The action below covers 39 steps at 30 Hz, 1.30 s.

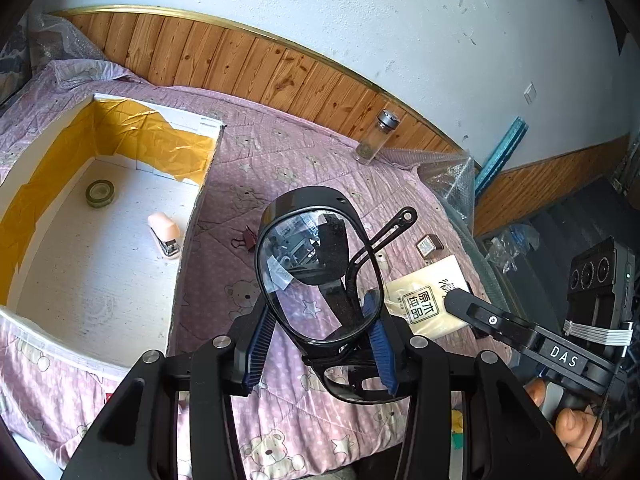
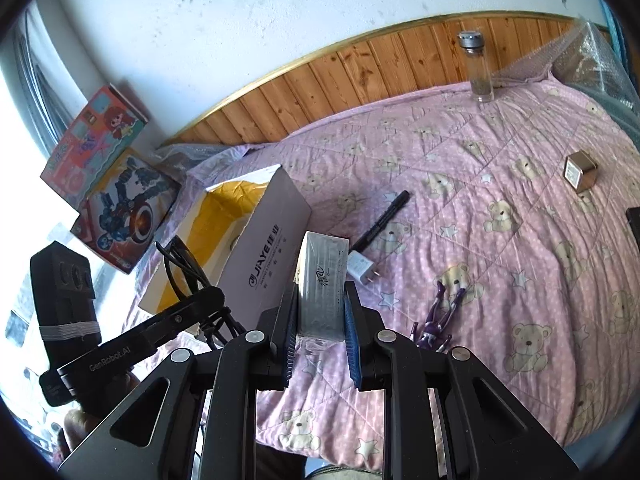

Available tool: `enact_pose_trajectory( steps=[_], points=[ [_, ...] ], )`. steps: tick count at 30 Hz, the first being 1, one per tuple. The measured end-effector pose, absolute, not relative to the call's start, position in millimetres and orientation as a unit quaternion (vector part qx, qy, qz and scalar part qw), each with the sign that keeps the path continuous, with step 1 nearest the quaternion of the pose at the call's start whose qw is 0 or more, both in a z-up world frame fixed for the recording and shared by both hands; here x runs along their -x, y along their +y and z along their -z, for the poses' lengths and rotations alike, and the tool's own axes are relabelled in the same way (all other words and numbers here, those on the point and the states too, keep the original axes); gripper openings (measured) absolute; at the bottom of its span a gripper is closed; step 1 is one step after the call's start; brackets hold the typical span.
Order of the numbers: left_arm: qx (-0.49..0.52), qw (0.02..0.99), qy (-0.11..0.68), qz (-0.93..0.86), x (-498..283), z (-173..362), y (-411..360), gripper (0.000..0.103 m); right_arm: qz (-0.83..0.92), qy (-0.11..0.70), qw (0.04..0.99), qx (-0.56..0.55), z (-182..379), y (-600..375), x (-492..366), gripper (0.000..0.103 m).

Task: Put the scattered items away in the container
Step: 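Carry the white box and goggles with both tools over the yellow-lined box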

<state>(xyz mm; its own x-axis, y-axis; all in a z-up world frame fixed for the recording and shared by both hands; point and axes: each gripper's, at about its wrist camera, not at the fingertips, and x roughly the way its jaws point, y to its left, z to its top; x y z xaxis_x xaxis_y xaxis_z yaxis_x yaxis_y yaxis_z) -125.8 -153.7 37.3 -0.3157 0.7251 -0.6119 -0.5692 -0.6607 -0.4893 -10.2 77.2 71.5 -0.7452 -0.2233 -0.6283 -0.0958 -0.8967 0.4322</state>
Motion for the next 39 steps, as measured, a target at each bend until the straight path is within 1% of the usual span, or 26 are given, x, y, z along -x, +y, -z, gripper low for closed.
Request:
enact_pose_trajectory(
  steps=[16, 39],
  points=[
    [0.409, 0.383, -0.117, -0.820, 140.5, -51.6, -183.2, 0.046, 0.926, -0.169, 0.076, -0.329, -105.6, 39.0, 31.6, 0.022],
    [0.400, 0.348, -0.151, -0.834, 177.0, -62.3, -223.8, 0.046, 0.929, -0.111, 0.135, -0.326, -120.6, -12.3, 74.6, 0.022]
  ],
)
